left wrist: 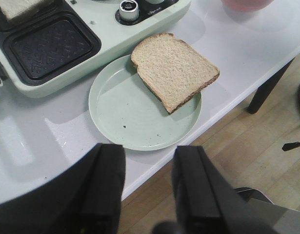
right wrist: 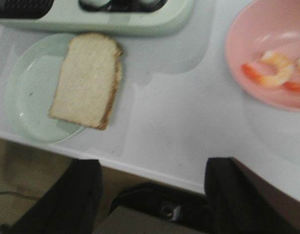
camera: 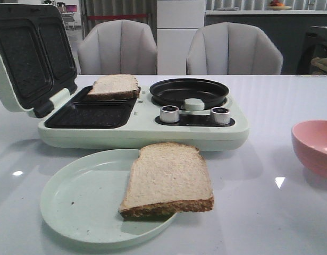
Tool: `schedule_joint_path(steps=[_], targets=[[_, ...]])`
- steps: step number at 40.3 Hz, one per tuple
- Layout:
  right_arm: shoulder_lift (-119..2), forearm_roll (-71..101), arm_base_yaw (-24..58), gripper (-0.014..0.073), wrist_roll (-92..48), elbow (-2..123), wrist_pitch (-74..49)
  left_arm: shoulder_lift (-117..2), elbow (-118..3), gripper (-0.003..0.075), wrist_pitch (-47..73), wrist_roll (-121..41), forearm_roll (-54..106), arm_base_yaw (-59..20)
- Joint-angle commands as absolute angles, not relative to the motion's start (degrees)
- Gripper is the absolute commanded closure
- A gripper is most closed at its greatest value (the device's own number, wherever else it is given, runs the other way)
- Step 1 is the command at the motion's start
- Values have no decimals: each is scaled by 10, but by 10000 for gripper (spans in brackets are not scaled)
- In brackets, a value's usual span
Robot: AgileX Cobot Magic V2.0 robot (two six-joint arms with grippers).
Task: Make breakfast with bread and shrimp
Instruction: 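Reach the right gripper to the remaining bread slice and grasp it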
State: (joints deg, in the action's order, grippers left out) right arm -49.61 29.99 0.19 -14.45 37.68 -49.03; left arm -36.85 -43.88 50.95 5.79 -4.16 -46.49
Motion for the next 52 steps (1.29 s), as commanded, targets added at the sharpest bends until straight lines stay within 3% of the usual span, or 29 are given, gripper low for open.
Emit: schedule_joint_path(steps=[1, 8, 16, 33, 52], targets=[[-545, 416, 2, 46, -213, 393, -496, -367, -452, 412, 462, 59, -39, -470], [-635, 554, 17, 46, -317, 393, -502, -367, -452, 412, 460, 59, -39, -470], [-739, 676, 90, 46, -411, 393, -462, -367, -452, 412, 460, 59, -39, -470], [-905, 737, 168, 46, -421, 403, -340, -367, -452, 412, 460, 59, -39, -470], [-995, 739, 168, 76, -436, 474, -380, -367, -452, 412, 460, 59, -39, -470]])
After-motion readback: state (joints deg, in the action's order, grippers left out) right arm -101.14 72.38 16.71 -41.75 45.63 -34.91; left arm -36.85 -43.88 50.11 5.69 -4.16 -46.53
